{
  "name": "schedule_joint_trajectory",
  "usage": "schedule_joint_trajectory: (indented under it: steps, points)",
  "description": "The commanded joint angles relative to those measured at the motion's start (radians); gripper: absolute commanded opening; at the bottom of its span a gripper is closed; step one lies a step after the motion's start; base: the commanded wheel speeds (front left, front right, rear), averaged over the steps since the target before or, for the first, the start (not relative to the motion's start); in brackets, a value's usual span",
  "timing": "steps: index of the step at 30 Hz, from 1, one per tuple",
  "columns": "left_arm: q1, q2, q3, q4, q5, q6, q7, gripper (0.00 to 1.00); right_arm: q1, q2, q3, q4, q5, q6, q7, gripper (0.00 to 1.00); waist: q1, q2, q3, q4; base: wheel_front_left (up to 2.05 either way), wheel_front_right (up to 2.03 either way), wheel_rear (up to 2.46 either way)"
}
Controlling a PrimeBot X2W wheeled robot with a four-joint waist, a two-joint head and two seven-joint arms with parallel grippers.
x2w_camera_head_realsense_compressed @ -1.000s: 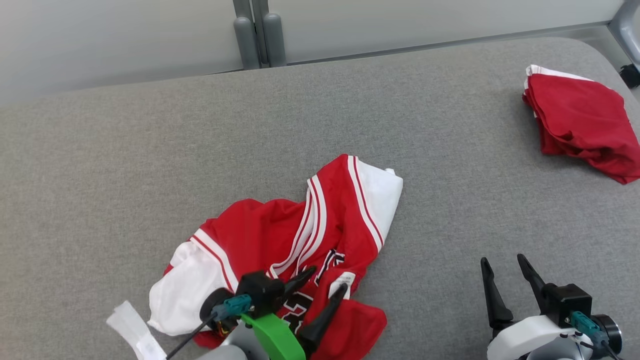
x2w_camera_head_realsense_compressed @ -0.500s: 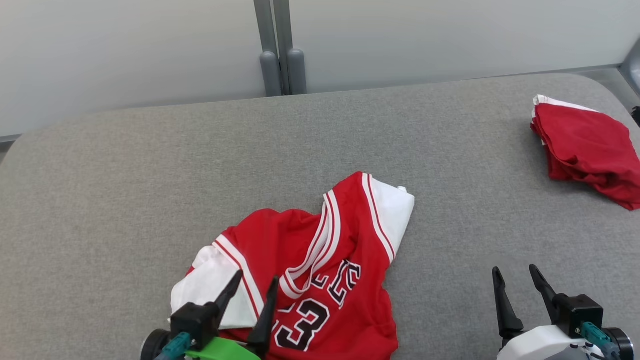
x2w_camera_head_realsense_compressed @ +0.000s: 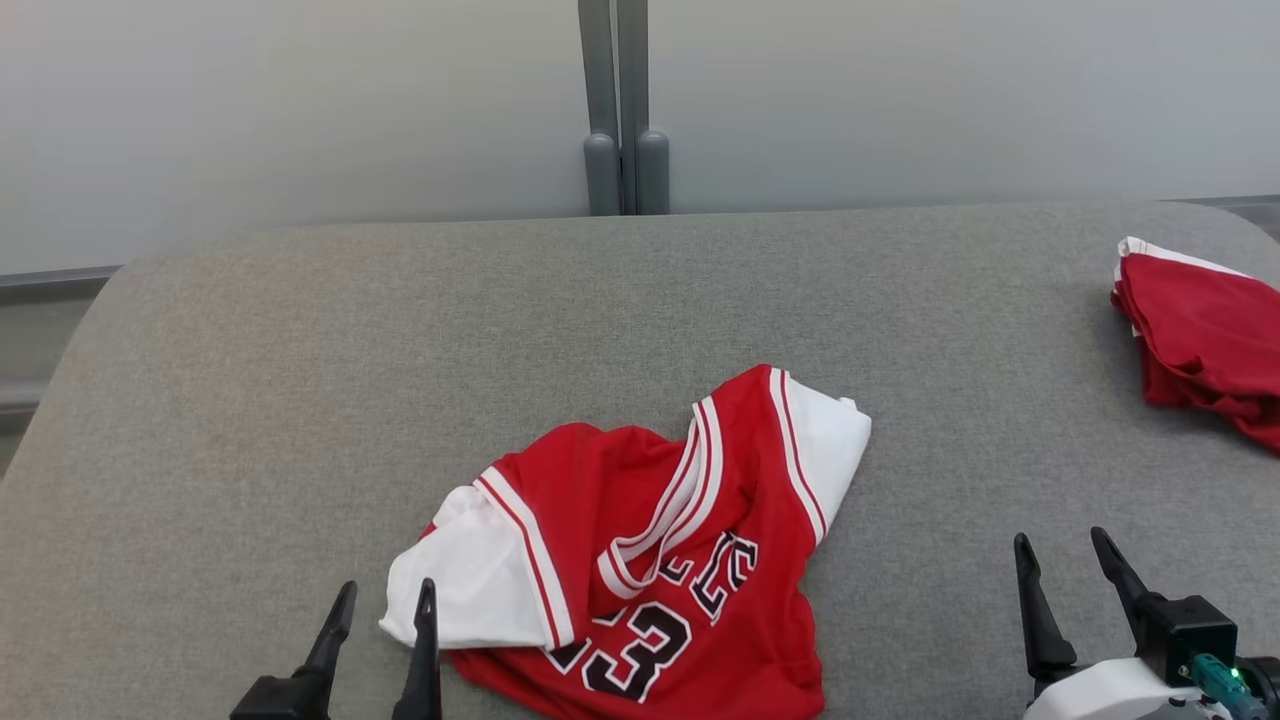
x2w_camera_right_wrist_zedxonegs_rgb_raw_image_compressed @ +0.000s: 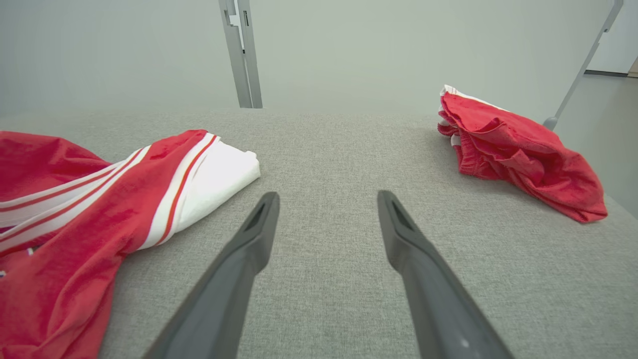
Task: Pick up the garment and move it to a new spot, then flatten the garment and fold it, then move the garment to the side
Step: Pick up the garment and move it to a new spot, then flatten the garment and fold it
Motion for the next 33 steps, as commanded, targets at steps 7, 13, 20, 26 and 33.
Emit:
schedule_joint_trajectory:
  steps: [7,13,20,26,33]
  points:
    - [0.066,-0.068,0.150,0.065,0.078,-0.064,-0.003,1.00,0.014,-0.008,0.004,-0.024,-0.019,-0.001,-0.003,1.00,0.0000,0.0000,-0.009,0.001,0.00,0.00,0.00]
    - [0.072,-0.112,0.221,0.104,0.118,-0.124,-0.003,1.00,0.010,-0.011,0.015,-0.029,-0.021,-0.001,-0.003,1.00,0.0000,0.0000,-0.009,0.009,0.00,0.00,0.00]
    - [0.061,-0.144,0.269,0.125,0.150,-0.170,-0.003,1.00,0.010,-0.013,0.024,-0.021,-0.016,-0.001,-0.003,1.00,0.0000,0.0000,-0.005,0.014,0.00,0.00,0.00]
    - [0.055,-0.155,0.299,0.127,0.170,-0.187,-0.003,1.00,0.008,-0.018,0.029,-0.015,-0.016,-0.001,-0.003,1.00,0.0000,0.0000,-0.003,0.010,0.00,0.00,0.00]
    - [0.017,-0.160,0.262,0.103,0.211,-0.203,-0.003,1.00,-0.004,-0.022,0.035,-0.019,-0.015,-0.001,-0.003,1.00,0.0000,0.0000,0.006,-0.002,0.00,0.00,0.00]
